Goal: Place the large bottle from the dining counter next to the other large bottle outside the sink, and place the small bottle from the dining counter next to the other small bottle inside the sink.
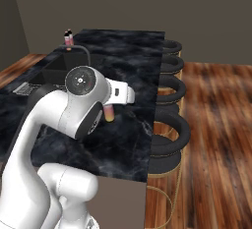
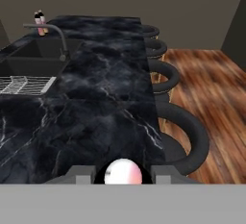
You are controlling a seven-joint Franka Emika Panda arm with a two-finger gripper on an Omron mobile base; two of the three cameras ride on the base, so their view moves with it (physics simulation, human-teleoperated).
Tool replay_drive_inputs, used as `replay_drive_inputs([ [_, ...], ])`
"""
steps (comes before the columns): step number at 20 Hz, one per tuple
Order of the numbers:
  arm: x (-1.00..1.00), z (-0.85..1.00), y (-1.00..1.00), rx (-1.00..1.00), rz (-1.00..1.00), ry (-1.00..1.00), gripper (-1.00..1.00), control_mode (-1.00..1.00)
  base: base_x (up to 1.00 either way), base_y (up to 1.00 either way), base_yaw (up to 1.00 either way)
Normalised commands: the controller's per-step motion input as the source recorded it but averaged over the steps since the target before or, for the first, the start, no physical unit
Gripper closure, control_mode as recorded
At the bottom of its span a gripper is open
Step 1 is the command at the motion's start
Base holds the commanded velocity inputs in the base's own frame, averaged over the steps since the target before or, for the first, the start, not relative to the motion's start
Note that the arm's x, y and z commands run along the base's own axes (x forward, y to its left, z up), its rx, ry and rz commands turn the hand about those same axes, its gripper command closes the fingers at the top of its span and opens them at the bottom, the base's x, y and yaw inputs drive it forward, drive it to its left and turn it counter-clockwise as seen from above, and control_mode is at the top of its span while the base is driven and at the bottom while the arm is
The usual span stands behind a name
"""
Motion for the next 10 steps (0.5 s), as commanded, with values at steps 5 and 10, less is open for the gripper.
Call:
replay_drive_inputs([
  [5, 0.00, 0.00, 0.00, 0.00, 0.00, 0.00, 1.00, 1.00, -0.44, -0.03, 0.00],
  [10, 0.00, 0.00, 0.00, 0.00, 0.00, 0.00, 1.00, 1.00, -0.57, -0.04, 0.00],
])
